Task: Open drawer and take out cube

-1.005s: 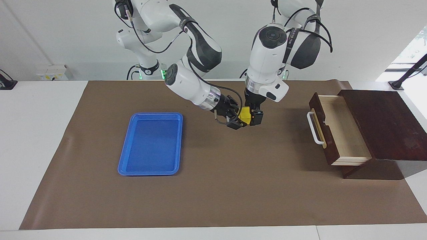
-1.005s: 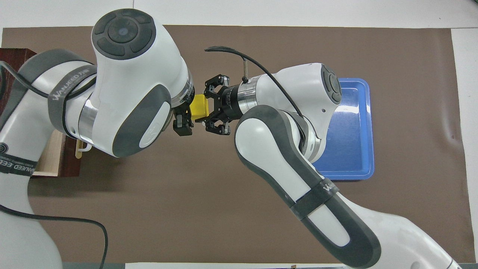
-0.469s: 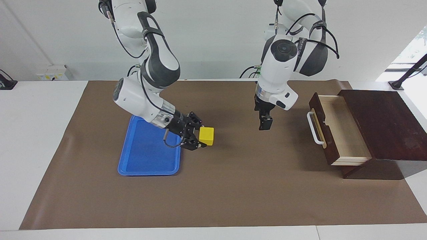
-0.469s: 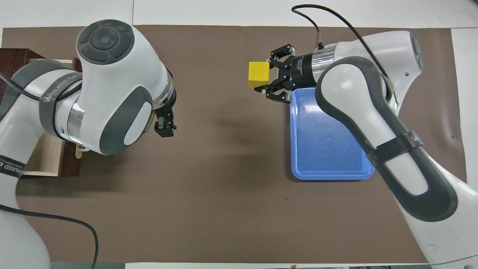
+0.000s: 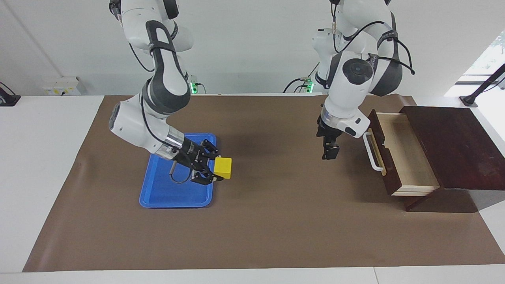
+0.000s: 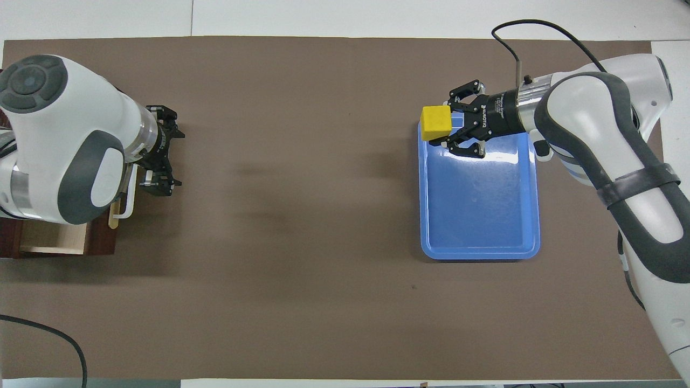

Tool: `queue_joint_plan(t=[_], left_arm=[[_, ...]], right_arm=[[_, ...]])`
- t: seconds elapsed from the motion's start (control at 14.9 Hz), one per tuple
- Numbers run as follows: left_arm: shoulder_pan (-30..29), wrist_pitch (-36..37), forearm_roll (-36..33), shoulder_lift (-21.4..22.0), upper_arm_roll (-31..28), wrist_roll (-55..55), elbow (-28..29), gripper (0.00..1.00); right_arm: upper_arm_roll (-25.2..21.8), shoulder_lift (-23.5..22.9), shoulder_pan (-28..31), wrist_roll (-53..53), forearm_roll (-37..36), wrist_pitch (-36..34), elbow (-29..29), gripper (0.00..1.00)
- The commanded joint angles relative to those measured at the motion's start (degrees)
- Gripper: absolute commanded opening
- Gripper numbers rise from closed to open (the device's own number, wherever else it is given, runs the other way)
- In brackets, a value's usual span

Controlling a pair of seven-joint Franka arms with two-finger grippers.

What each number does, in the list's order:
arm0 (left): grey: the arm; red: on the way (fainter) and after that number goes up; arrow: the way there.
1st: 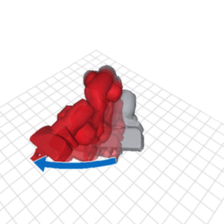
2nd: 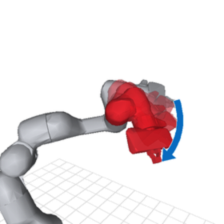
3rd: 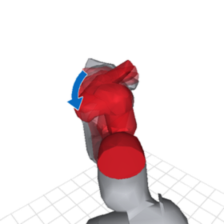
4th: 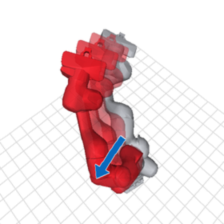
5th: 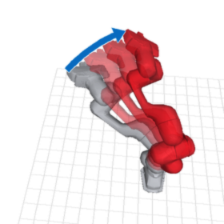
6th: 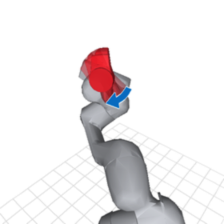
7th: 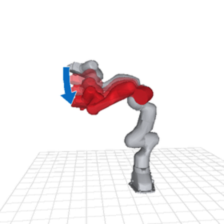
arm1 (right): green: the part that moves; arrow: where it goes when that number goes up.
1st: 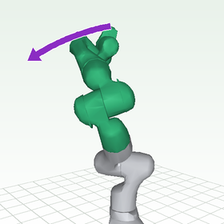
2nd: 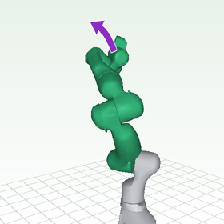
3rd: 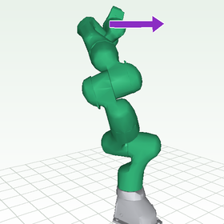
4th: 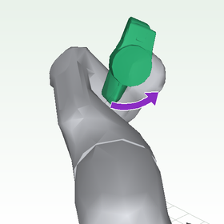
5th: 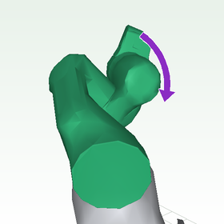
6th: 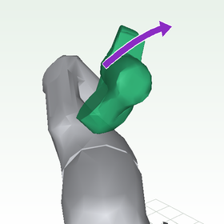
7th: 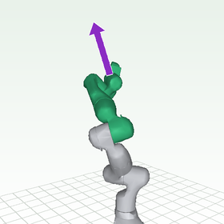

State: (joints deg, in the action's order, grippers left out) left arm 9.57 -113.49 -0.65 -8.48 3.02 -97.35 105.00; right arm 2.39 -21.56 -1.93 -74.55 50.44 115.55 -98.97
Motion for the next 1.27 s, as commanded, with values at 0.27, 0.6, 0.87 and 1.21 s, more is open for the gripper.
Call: queue_joint_plan(t=[0.27, 0.6, 0.87, 1.21], left_arm=[[-10.53, -2.62, -1.54, 2.6, 0.5, 15.77, 3.72, 1.0], [-15.71, -2.79, -4.88, 2.33, 0.5, 23.94, 2.85, 1.0], [-19.85, -4.46, -5.5, 1.89, 0.5, 29.57, 2.05, 1.0], [-20.3, -4.2, -5.51, 1.8, 0.5, 29.5, 1.52, 1.0]], right_arm=[[0.25, 10.12, 3.95, 15.99, -0.52, 2.99, -19.74, 0.0], [0.25, 14.44, 4.47, 23.91, 0.53, 10.29, -30.21, 0.0], [0.33, 15.23, 1.49, 29.36, 9.13, 18.21, -34.88, 0.0], [0.33, 15.32, -1.32, 29.63, 11.35, 20.15, -35.59, 0.0]])
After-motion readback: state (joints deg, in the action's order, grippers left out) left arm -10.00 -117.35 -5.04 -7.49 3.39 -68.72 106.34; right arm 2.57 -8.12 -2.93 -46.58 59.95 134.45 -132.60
